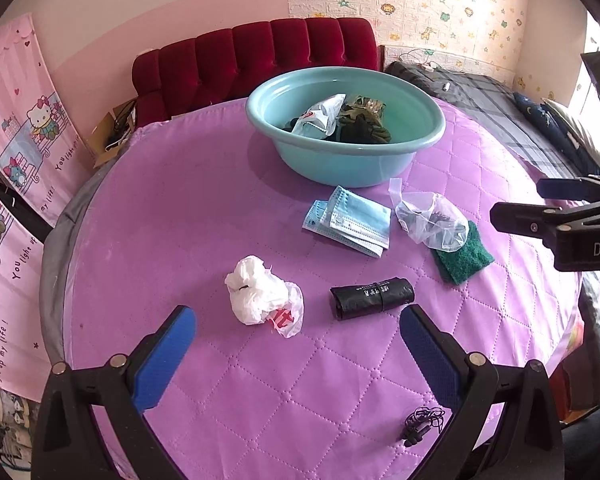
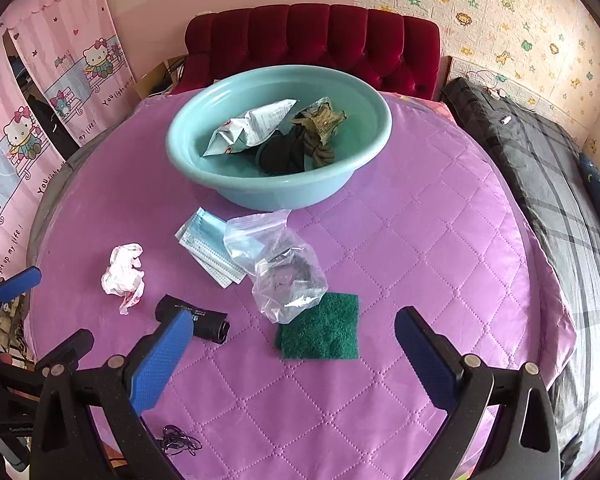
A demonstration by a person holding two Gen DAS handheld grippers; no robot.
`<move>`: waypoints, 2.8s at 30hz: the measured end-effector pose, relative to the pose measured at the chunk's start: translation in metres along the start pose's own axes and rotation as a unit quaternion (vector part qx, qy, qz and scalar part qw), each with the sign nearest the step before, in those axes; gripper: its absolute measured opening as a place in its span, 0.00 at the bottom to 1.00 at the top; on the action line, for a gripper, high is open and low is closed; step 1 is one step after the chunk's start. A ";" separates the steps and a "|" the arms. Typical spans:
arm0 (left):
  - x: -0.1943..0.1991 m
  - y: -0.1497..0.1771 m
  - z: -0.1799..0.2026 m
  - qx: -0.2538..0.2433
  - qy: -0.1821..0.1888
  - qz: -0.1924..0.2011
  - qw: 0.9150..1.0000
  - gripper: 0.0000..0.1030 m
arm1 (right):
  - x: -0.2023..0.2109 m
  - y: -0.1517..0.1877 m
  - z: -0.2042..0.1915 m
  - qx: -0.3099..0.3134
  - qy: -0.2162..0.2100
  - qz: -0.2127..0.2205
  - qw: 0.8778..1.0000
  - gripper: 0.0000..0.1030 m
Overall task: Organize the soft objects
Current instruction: 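Withdraw both grippers from the basin back over the table, then grasp the clear zip bag with the right gripper, then grasp the white plastic bag with the left gripper while the right gripper holds the zip bag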
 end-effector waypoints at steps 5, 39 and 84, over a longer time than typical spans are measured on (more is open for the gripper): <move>-0.008 0.010 -0.001 0.014 0.003 -0.008 1.000 1.00 | -0.011 0.008 -0.002 0.004 -0.002 -0.010 1.000 1.00; -0.052 0.036 -0.036 0.088 -0.007 -0.072 0.994 1.00 | -0.111 -0.021 -0.007 0.044 -0.004 -0.099 0.994 1.00; -0.110 -0.005 -0.048 0.082 0.016 -0.109 0.990 0.41 | -0.074 -0.029 -0.017 0.023 -0.032 -0.067 0.997 0.29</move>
Point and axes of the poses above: each gripper's, at about its wrist camera, not at the fingertips, and x roughly against the way its jaws point, z to its right, y to its underside, the point moved 5 cm from there along -x, roughly the way its jaws point, and after that the axes turned 1 degree about y, right-handed, at the moved point
